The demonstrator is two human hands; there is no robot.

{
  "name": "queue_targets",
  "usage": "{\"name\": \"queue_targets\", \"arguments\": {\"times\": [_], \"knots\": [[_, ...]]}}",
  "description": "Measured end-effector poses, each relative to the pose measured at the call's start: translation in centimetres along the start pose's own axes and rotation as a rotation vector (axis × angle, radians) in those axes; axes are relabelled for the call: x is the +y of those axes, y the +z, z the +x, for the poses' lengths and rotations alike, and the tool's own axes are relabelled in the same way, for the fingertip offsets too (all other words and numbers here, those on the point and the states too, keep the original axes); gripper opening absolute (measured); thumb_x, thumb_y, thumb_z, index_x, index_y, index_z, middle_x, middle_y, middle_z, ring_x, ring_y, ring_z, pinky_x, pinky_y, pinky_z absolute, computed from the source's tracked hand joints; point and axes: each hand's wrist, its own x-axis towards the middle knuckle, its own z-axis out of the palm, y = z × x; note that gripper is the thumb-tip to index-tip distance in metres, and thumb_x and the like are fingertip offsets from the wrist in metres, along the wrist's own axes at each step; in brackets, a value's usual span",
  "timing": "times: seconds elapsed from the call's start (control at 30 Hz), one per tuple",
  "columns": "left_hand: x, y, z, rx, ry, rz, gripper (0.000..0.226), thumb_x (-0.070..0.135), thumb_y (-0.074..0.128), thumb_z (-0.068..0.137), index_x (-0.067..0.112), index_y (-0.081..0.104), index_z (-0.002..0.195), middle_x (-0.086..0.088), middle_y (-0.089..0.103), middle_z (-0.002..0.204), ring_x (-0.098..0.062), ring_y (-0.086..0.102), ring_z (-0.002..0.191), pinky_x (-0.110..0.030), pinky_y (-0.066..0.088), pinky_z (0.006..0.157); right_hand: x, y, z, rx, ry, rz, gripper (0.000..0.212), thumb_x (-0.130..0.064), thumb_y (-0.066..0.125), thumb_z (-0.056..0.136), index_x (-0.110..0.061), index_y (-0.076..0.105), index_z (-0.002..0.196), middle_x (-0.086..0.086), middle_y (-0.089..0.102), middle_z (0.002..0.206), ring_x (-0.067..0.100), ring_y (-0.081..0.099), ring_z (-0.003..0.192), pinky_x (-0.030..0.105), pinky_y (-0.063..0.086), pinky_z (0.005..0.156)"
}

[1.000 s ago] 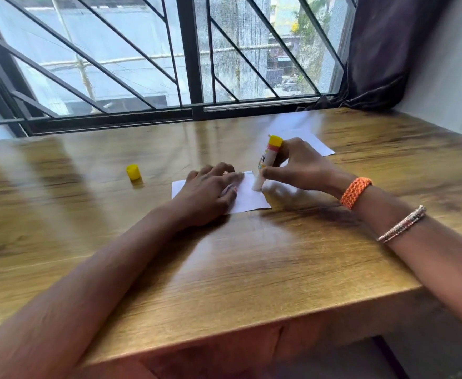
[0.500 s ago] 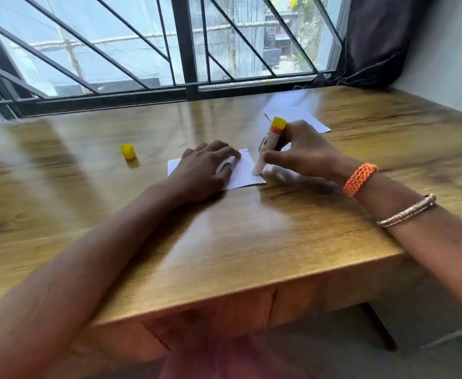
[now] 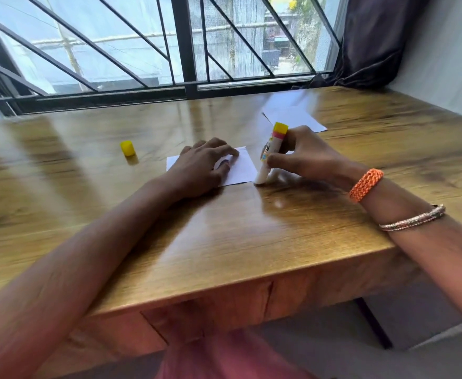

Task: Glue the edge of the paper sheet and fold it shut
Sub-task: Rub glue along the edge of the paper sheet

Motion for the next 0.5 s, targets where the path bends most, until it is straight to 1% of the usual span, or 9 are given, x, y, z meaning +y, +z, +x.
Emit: {"name": "queue_targets", "arguments": {"times": [0.03,0.1,0.13,0.2,0.23,0.3,0.33,0.4,0.5], "knots": [[0.1,-0.2,0.0,-0.014,0.007,0.011,0.045,0.036,0.033,0.087,0.030,0.051,0.127,0.001,0.046,0.138,-0.025,0.042,0.124,-0.038,0.030,0.098,0.0,-0.1,0.0,-0.013,0.018,0.034,0.026,-0.021,0.068,0.070,0.003,0.068,0.082,0.023,0.070,0.083,0.017,0.062,0.072,0.035,0.050,0.068],[0.3,-0.8,-0.1,-0.037,0.012,0.050,0.040,0.031,0.039,0.092,0.030,0.051,0.130,0.001,0.046,0.137,-0.026,0.043,0.124,-0.038,0.034,0.100,-0.1,-0.5,0.1,-0.004,0.033,0.125,0.005,-0.006,0.066,0.079,-0.005,0.067,0.075,0.005,0.068,0.070,0.003,0.057,0.065,0.020,0.045,0.062],[0.4,-1.2,-0.2,-0.044,-0.006,0.088,0.039,0.031,0.040,0.093,0.030,0.052,0.130,0.001,0.048,0.135,-0.027,0.043,0.123,-0.038,0.037,0.098,0.1,-0.7,0.4,0.029,0.035,0.168,0.011,-0.004,0.064,0.082,-0.010,0.067,0.072,-0.004,0.066,0.064,0.000,0.056,0.061,0.018,0.043,0.061],[0.8,-1.9,-0.6,-0.039,-0.086,0.241,0.035,0.034,0.040,0.093,0.026,0.057,0.122,-0.003,0.051,0.127,-0.029,0.046,0.118,-0.036,0.041,0.084,0.6,-1.0,0.9,0.104,0.044,0.224,0.015,-0.007,0.064,0.084,-0.015,0.066,0.071,-0.011,0.066,0.057,-0.001,0.055,0.059,0.022,0.041,0.061],[0.9,-2.1,-0.7,-0.029,-0.131,0.341,0.035,0.037,0.039,0.093,0.022,0.059,0.117,-0.006,0.052,0.123,-0.030,0.048,0.115,-0.034,0.038,0.076,0.8,-1.1,1.2,0.130,0.048,0.241,0.015,-0.008,0.063,0.085,-0.015,0.066,0.072,-0.013,0.066,0.056,-0.001,0.056,0.059,0.022,0.042,0.062],[1.1,-2.1,-1.0,-0.024,-0.209,0.469,0.039,0.041,0.036,0.094,0.015,0.055,0.115,-0.010,0.052,0.121,-0.032,0.052,0.111,-0.033,0.032,0.071,1.0,-0.8,1.8,0.150,0.063,0.243,0.010,-0.006,0.063,0.086,-0.009,0.066,0.077,-0.012,0.065,0.054,-0.005,0.055,0.054,0.013,0.042,0.057],[1.1,-2.0,-1.0,-0.026,-0.249,0.468,0.042,0.043,0.035,0.095,0.012,0.050,0.120,-0.011,0.050,0.125,-0.034,0.053,0.112,-0.034,0.032,0.071,0.9,-0.5,2.1,0.152,0.073,0.233,0.006,-0.006,0.062,0.086,-0.005,0.066,0.082,-0.010,0.063,0.055,-0.006,0.054,0.051,0.011,0.041,0.053],[1.2,-1.9,-1.0,-0.005,-0.321,0.394,0.048,0.043,0.038,0.094,0.009,0.037,0.129,-0.014,0.044,0.130,-0.036,0.052,0.114,-0.036,0.032,0.070,0.8,0.1,2.7,0.160,0.092,0.226,0.005,-0.007,0.063,0.086,-0.002,0.066,0.086,-0.001,0.060,0.064,-0.004,0.053,0.050,0.014,0.042,0.050],[1.2,-2.0,-1.3,0.102,-0.288,0.299,0.051,0.034,0.050,0.090,0.007,0.029,0.129,-0.015,0.042,0.127,-0.038,0.053,0.107,-0.036,0.034,0.067,0.8,1.1,3.9,0.143,0.108,0.184,0.003,-0.009,0.063,0.085,-0.007,0.064,0.082,0.005,0.059,0.071,0.003,0.053,0.056,0.017,0.041,0.052]]}}
